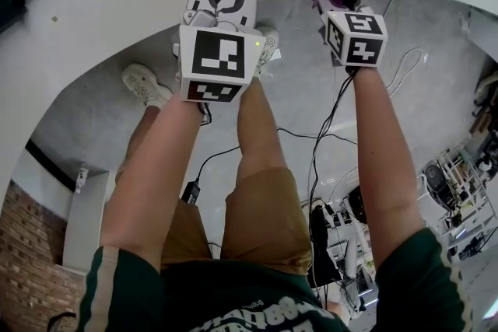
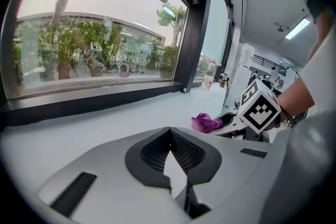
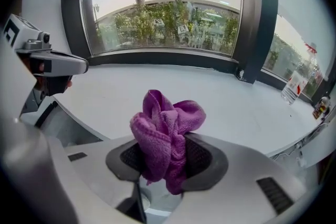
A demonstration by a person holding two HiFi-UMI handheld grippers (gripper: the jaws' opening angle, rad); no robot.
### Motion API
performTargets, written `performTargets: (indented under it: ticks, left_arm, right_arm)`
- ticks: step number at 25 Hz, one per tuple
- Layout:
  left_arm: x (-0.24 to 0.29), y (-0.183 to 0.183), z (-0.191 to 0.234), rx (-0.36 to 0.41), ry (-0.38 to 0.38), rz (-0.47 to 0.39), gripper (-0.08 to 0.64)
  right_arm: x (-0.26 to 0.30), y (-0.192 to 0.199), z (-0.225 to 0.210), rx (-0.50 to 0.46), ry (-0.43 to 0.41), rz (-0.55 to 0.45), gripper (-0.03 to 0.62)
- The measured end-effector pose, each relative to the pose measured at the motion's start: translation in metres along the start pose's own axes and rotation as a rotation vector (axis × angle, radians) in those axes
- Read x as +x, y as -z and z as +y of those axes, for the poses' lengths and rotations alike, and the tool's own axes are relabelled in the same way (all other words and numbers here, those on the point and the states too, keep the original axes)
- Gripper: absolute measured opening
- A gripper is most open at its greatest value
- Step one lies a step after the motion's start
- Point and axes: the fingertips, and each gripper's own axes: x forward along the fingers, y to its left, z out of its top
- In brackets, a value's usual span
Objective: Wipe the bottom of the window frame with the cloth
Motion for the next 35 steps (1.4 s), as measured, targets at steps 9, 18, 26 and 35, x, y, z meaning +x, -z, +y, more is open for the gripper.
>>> performTargets:
  ticks: [9, 18, 26, 35]
  left_arm:
    - [-0.019, 0.022, 0.024, -0.048, -0.043, -0.005, 0.009]
    - [-0.024, 0.017, 0.035, -0.063, -0.063, -0.029, 0.009]
    - [-0.037, 0.018, 0.054, -0.060, -0.087, -0.045, 0.009]
    - [-0.066, 0.026, 0.079, -0.061, -0.115, -0.052, 0.009]
  right_arm:
    - [0.004, -0.008, 0.048, -0.019, -0.030, 0.007, 0.170]
    - [0.009, -0.016, 0.085, -0.023, -0.062, -0.003, 0.173]
    - [0.011, -0.022, 0.107, -0.027, -0.068, -0.006, 0.173]
    - [0.014, -0.029, 0.144, -0.045, -0.076, -0.005, 0.173]
